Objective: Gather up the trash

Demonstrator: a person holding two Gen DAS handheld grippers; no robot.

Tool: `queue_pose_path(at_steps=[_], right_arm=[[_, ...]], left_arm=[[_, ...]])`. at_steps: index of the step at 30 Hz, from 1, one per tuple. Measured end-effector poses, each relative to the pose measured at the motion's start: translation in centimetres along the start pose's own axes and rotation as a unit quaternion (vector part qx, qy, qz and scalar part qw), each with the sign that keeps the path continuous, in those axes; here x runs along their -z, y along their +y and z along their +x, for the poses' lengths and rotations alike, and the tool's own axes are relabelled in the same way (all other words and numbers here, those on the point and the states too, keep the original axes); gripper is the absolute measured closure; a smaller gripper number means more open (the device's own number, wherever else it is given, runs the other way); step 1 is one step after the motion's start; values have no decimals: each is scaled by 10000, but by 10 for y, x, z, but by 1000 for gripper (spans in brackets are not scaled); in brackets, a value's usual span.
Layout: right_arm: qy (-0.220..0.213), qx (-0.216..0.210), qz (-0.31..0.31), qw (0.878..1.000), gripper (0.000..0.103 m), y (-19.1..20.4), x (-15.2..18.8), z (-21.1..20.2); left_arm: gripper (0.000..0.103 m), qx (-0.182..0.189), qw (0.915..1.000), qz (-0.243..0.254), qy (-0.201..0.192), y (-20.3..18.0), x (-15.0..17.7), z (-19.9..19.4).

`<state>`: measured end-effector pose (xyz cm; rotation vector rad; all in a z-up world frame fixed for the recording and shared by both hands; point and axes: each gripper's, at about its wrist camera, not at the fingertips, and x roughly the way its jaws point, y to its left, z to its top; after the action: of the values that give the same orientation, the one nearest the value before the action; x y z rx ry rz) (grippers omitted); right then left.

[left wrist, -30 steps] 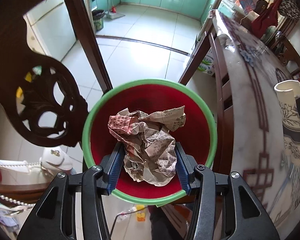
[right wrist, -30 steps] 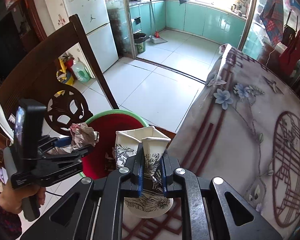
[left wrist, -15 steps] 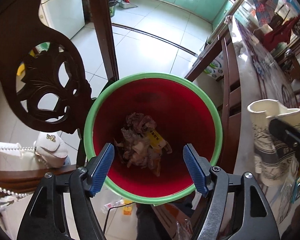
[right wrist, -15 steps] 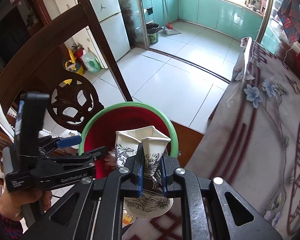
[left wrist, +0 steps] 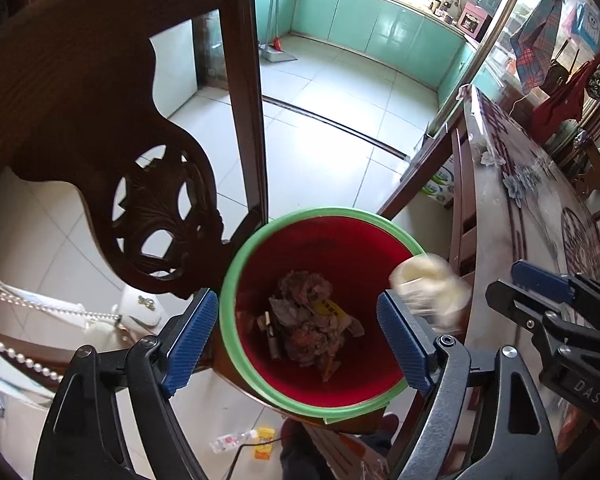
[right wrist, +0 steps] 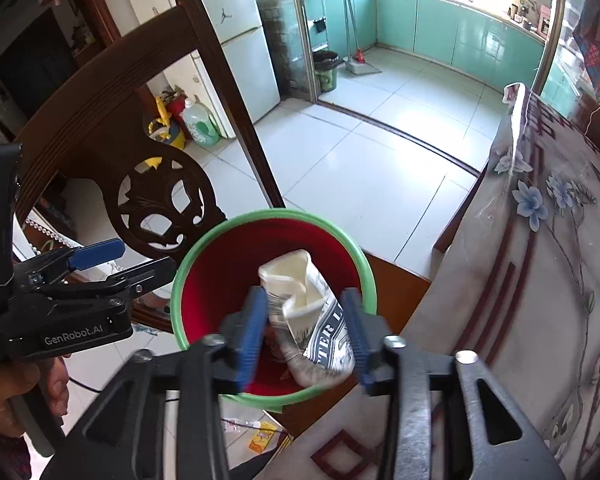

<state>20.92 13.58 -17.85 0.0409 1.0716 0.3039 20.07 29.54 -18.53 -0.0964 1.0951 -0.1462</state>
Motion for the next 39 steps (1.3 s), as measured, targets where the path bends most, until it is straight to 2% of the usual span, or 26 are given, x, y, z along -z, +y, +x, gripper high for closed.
queue_pose_path(at_steps=[3,8,10,11,13,18,21,25,28,31,39], right_arm=[[-125,-18,108,9999,50,-4,1,-13],[-403,26,545,9977,50,-22,11,-50],[-520,141,687,9962,50,-30,17,-69],[-579,225,723,9954,49,-34,21,-79],[-729,418,782,9934,47,-42,28,-101],[-998,874,944,9866,35,-63,46,-152],[-1179,1185,973,9811,32,-74,56,-182],[-1549,1365,962,9737,31,-91,73,-221],[-1899,1329,970,9679,25,-105,89,-250],[-2112,1381,1024,9622,19,-121,105,-274],[-2617,1737,1006,9441,10,-152,136,-323]], left_arm=[[21,-4,10000,-21,-90,-4,3,-9],[21,258,9993,-89,-257,-19,8,-26],[17,438,9978,-28,-504,-30,10,-38],[12,523,9966,2,-644,-35,12,-45],[0,689,9927,117,-980,-50,14,-59],[0,813,9806,520,-1706,-93,17,-91],[0,965,9734,642,-1975,-117,21,-109],[0,1273,9614,774,-2315,-147,30,-133],[0,1084,9572,814,-2556,-170,42,-146],[0,774,9533,555,-2865,-188,56,-158],[0,499,9591,434,-2753,-234,72,-167]])
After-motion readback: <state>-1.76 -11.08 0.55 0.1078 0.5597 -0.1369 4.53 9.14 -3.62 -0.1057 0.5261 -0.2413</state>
